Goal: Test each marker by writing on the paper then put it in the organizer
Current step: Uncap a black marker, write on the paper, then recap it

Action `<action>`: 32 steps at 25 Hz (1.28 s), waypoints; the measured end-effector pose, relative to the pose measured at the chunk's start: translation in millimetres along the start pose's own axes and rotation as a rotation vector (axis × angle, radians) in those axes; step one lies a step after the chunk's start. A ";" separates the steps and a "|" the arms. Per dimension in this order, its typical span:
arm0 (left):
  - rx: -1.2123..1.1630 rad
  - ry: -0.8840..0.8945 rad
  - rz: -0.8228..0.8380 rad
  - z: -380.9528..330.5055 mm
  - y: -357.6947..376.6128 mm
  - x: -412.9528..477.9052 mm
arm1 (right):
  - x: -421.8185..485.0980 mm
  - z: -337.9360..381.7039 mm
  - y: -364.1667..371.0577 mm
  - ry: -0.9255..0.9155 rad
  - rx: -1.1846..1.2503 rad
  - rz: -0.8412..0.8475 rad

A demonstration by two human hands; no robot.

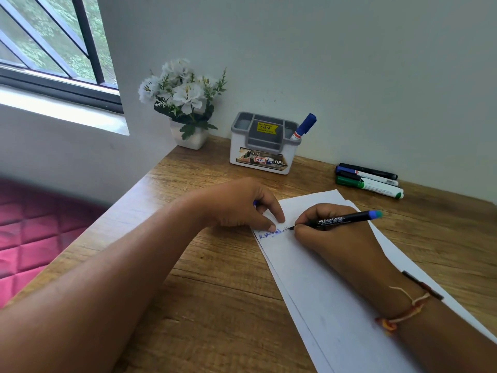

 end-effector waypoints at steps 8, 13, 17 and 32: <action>-0.004 0.009 0.001 1.8 -0.7 -0.1 | -1.3 0.9 0.3 0.005 -0.012 -0.026; -0.001 0.007 0.003 1.8 -0.6 0.2 | -0.8 2.0 -1.0 0.033 -0.014 -0.041; 0.002 0.009 0.006 1.6 -0.8 0.7 | -1.2 2.8 -1.5 0.034 -0.019 -0.054; -0.001 0.001 0.015 1.3 -0.6 1.5 | -0.7 4.2 -1.3 0.039 -0.043 -0.058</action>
Point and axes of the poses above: each hand's wrist, its own x-axis towards the middle knuckle, its own y-axis out of the palm, z = x × y, the point moved 1 cm from there along x, towards the middle knuckle, and after that the axes turned 12 degrees about -z, right-handed, at the moved point
